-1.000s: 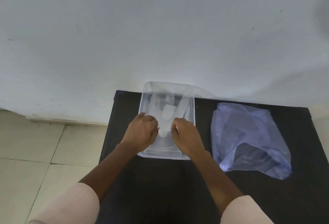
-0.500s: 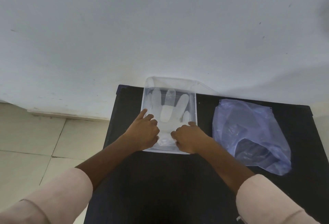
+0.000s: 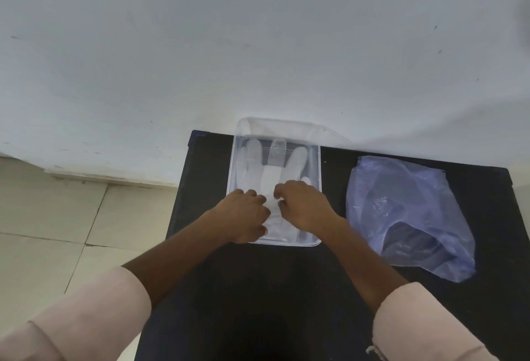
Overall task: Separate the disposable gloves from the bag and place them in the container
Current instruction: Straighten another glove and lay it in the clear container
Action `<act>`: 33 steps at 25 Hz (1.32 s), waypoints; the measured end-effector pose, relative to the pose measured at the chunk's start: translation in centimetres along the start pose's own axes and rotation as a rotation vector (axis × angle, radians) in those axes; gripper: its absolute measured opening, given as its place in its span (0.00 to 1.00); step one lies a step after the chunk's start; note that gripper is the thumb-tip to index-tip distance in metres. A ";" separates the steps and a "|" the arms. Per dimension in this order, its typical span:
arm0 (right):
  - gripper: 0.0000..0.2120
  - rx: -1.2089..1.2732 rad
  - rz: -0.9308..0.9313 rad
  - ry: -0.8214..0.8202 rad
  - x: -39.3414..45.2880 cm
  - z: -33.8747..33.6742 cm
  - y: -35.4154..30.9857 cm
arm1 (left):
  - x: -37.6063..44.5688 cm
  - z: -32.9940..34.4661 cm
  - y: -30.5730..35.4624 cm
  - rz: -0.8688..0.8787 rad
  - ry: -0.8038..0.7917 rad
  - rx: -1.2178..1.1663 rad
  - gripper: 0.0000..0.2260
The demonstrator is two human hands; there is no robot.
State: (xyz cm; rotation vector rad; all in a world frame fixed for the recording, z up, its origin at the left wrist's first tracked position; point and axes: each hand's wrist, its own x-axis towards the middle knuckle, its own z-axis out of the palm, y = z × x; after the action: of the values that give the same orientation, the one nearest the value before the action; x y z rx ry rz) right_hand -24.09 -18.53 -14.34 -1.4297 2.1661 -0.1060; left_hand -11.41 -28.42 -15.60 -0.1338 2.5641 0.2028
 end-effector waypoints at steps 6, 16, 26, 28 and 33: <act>0.10 0.313 0.147 -0.066 3.1 2.5 -0.4 | 1.1 0.9 0.6 -0.047 -0.095 -0.107 0.23; 0.26 0.354 0.152 0.247 5.4 1.7 1.2 | 1.2 0.9 0.3 -0.044 -0.162 -0.127 0.22; 0.21 0.497 0.184 0.265 5.2 1.0 1.4 | 1.4 0.6 -0.2 -0.047 -0.114 -0.189 0.23; 0.18 0.593 0.183 0.282 4.4 0.0 1.4 | 1.1 0.0 -0.8 -0.043 0.013 -0.384 0.21; 0.09 0.914 0.202 0.319 0.3 -3.6 2.3 | -0.8 -3.1 -1.2 -0.151 0.428 -1.021 0.11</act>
State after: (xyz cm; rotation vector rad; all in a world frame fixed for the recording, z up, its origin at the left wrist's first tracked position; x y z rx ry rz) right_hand -27.80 -18.62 -12.20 -0.6866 2.0260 -1.1454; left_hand -12.22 -30.04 -12.74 -0.8088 2.5594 1.5380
